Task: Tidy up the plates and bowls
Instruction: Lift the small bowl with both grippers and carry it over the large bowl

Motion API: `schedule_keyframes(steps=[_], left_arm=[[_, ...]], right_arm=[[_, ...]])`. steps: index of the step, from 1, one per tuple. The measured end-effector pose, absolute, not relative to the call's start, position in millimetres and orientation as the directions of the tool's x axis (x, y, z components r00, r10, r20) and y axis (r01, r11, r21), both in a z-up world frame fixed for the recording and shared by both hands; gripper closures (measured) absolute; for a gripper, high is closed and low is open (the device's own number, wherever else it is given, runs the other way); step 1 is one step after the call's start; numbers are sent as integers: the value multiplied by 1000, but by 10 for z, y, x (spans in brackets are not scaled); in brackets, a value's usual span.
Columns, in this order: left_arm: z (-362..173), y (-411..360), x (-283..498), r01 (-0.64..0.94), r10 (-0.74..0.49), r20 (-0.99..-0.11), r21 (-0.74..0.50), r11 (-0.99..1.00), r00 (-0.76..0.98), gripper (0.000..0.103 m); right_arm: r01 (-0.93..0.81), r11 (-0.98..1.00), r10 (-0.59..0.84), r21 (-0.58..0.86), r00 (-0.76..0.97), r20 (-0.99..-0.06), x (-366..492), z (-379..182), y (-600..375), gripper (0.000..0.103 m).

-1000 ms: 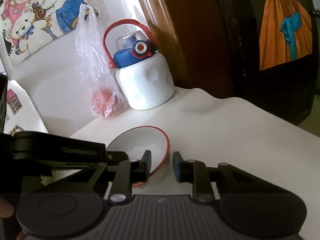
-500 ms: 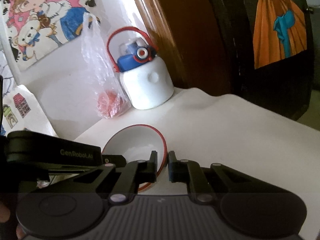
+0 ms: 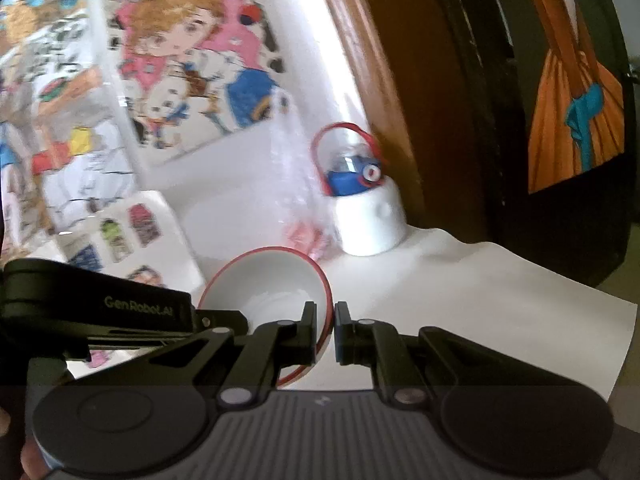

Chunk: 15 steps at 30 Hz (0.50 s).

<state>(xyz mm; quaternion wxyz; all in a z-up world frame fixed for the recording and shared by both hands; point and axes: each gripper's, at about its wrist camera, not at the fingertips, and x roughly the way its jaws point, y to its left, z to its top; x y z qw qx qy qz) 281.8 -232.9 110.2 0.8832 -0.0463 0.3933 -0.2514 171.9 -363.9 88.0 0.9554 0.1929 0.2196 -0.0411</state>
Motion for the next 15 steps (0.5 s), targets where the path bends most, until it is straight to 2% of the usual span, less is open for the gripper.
schedule_keyframes(steps=[8, 15], left_arm=[[1361, -1702, 2263, 387, -444, -657, -243, 889, 609, 94], [1379, -1099, 1877, 361, -441, -658, -265, 894, 611, 94]], right_arm=[[84, 934, 73, 347, 906, -417, 1334, 1103, -3138, 94], [24, 950, 117, 312, 897, -426, 981, 1207, -2599, 94]])
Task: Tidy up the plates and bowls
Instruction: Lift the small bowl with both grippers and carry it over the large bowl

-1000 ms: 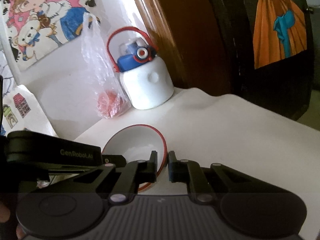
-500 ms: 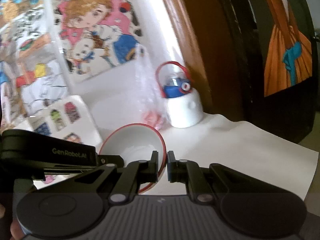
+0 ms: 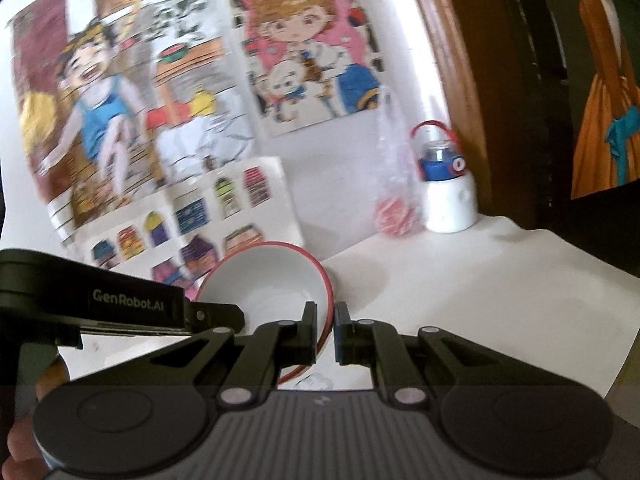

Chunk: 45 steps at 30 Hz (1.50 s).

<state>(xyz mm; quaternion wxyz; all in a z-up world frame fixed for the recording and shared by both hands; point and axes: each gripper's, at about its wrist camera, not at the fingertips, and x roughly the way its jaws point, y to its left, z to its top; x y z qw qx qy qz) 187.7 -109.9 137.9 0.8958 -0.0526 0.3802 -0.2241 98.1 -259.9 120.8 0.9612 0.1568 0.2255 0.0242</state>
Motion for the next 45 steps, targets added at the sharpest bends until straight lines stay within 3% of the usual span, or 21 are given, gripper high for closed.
schedule_keyframes(steps=[11, 24, 30, 45], left_arm=[[1243, -330, 1467, 300, -428, -667, -305, 904, 610, 94], [818, 108, 1075, 278, -389, -750, -279, 919, 535, 93], [689, 145, 1037, 285, -354, -791, -237, 929, 498, 92], [526, -2, 1117, 354, -335, -850, -191, 915, 407, 89]], right_arm=[[-88, 959, 208, 269, 862, -463, 604, 1230, -1943, 94], [-225, 918, 390, 326, 663, -639, 383, 944, -1663, 91], [-254, 910, 414, 327, 553, -723, 409, 805, -1528, 89], [-288, 923, 367, 255, 462, -807, 537, 765, -1462, 89]])
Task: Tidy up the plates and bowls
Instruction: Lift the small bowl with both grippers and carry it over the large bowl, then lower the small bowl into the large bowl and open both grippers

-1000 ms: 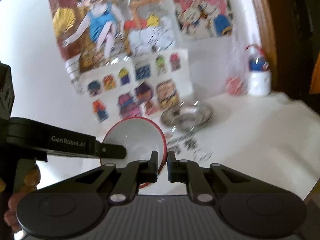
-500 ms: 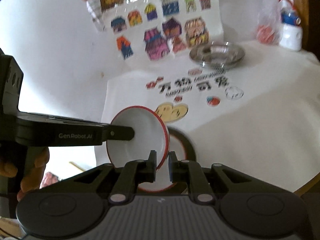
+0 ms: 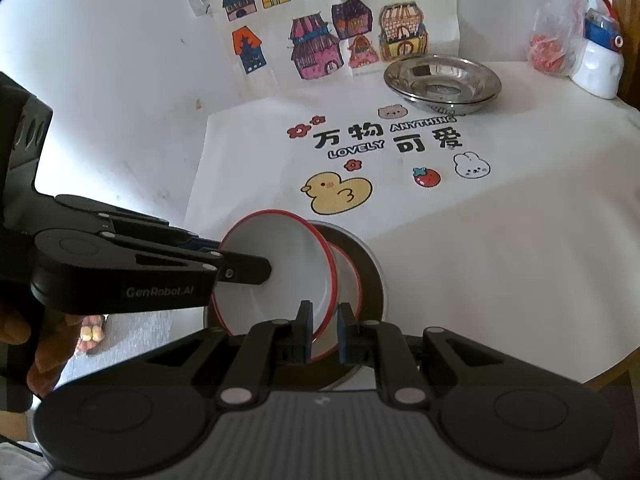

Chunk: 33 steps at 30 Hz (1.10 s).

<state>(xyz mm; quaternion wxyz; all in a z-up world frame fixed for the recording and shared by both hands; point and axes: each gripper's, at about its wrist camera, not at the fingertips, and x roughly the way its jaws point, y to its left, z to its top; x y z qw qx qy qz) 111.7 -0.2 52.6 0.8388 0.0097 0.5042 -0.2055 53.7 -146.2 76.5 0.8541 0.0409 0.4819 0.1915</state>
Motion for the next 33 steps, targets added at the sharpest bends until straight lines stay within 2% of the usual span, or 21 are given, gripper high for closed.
schedule_keyframes(steps=[11, 24, 29, 33], left_arm=[[507, -83, 1266, 385, -311, -889, -172, 907, 336, 88], [507, -65, 1331, 386, -315, -892, -180, 905, 325, 86], [524, 3, 1329, 377, -338, -884, -208, 903, 323, 86], [549, 51, 1322, 372, -358, -874, -228, 900, 329, 86]], right_arm=[[-294, 918, 367, 264, 384, -847, 694, 780, -1486, 88], [-311, 917, 362, 249, 388, -848, 711, 780, -1480, 84], [-350, 914, 347, 204, 418, -839, 649, 785, -1453, 87], [-345, 912, 360, 221, 419, -834, 696, 770, -1477, 90]])
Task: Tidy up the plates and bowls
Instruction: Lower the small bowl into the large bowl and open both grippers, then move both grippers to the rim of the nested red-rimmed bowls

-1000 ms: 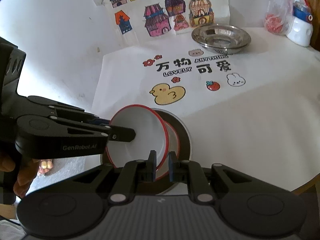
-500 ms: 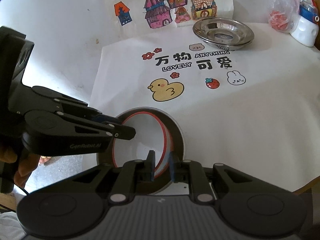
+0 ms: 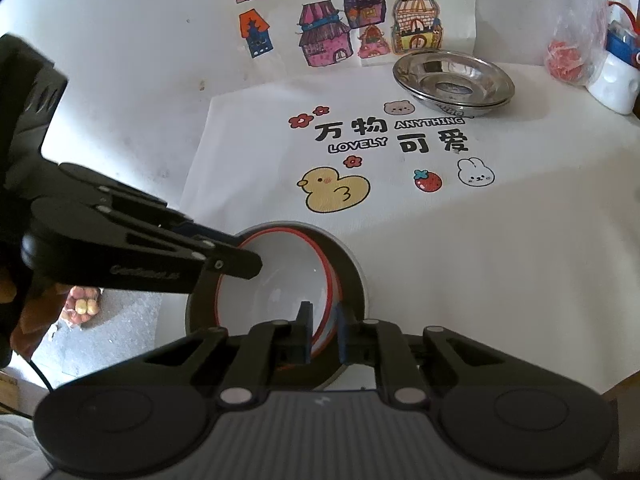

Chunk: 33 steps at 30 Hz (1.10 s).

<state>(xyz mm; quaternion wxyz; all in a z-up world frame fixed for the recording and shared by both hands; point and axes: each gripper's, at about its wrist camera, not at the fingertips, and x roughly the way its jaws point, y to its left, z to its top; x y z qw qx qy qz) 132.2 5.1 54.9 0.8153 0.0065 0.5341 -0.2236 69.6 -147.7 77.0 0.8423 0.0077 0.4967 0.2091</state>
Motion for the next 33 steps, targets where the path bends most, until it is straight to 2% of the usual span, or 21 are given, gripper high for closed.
schedule_keyframes(steps=[7, 11, 13, 15, 16, 18, 19, 22, 24, 27, 33], left_arm=[[625, 148, 1304, 370, -395, -846, -259, 892, 358, 81], [681, 202, 1282, 364, -392, -828, -249, 898, 401, 68], [713, 242, 1276, 358, -399, -817, -256, 898, 416, 67], [746, 288, 1267, 350, -408, -806, -268, 898, 429, 63], [765, 315, 1257, 347, -410, -798, -269, 898, 442, 61], [804, 361, 1220, 341, -407, -779, -263, 902, 476, 51], [821, 384, 1200, 339, -405, -769, -259, 904, 494, 48], [880, 465, 1141, 330, -402, -735, -252, 910, 546, 41], [917, 514, 1093, 325, -400, -712, -249, 912, 577, 32], [954, 584, 1009, 313, -388, -675, -237, 920, 628, 23], [941, 670, 815, 287, -346, -635, -199, 937, 691, 5]], right_arm=[[-329, 905, 392, 269, 402, -828, 749, 758, -1538, 89], [-332, 900, 410, 283, 423, -808, 712, 839, -1581, 85], [-339, 898, 415, 282, 437, -798, 689, 893, -1588, 78], [-342, 898, 416, 277, 456, -787, 665, 956, -1599, 62], [-344, 897, 418, 277, 463, -781, 655, 984, -1605, 59], [-343, 897, 424, 280, 482, -767, 627, 1055, -1633, 45], [-344, 897, 425, 279, 491, -760, 615, 1089, -1646, 42], [-342, 900, 423, 271, 529, -736, 559, 1200, -1694, 26], [-341, 903, 418, 261, 560, -716, 508, 1269, -1712, 14], [-340, 903, 421, 262, 587, -692, 437, 1332, -1751, 4], [-307, 922, 382, 236, 620, -686, 273, 1310, -1817, 0]])
